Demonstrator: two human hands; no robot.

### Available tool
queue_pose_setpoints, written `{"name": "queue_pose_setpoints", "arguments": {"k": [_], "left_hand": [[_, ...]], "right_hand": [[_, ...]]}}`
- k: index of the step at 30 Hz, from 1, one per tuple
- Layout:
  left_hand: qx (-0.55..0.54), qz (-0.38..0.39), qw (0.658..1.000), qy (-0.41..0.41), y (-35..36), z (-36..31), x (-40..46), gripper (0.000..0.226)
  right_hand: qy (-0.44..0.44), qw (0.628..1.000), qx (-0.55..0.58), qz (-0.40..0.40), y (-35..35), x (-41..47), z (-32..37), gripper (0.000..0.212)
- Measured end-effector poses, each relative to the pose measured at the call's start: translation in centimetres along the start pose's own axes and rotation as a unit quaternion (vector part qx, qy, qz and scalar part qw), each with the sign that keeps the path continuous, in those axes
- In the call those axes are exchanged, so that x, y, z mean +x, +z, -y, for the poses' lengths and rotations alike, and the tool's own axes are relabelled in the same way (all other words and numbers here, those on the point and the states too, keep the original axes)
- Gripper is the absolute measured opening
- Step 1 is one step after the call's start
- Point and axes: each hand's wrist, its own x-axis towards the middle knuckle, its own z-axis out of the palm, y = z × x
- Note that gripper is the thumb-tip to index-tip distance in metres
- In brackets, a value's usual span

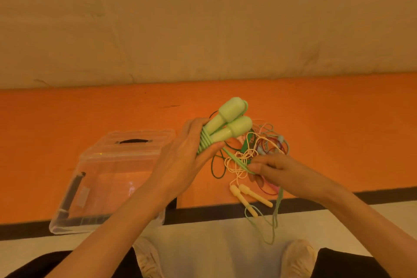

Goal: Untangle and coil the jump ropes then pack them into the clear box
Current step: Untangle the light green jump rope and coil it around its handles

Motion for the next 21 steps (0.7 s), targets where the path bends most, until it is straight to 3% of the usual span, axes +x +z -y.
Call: {"name": "queue_pose_setpoints", "arguments": {"k": [8,15,21], "left_hand": [[0.093,-0.035,0.994,0.038,-0.7,-0.4,2.6,0.051],[0.083,-0.046,0.994,0.054,-1.4,-1.2,3.6,0.062],[0.113,-0.022,0.990,0.078,-2.3,-1.8,5.2,0.070]], "right_hand": [[-0.049,0.998,0.046,0.000,-0.2,0.1,3.3,0.031],[-0.061,0.990,0.119,0.033,-0.4,-0.4,4.8,0.039],[-0.051,0.972,0.221,-0.065,-1.5,-0.1,5.7,0.039]]}}
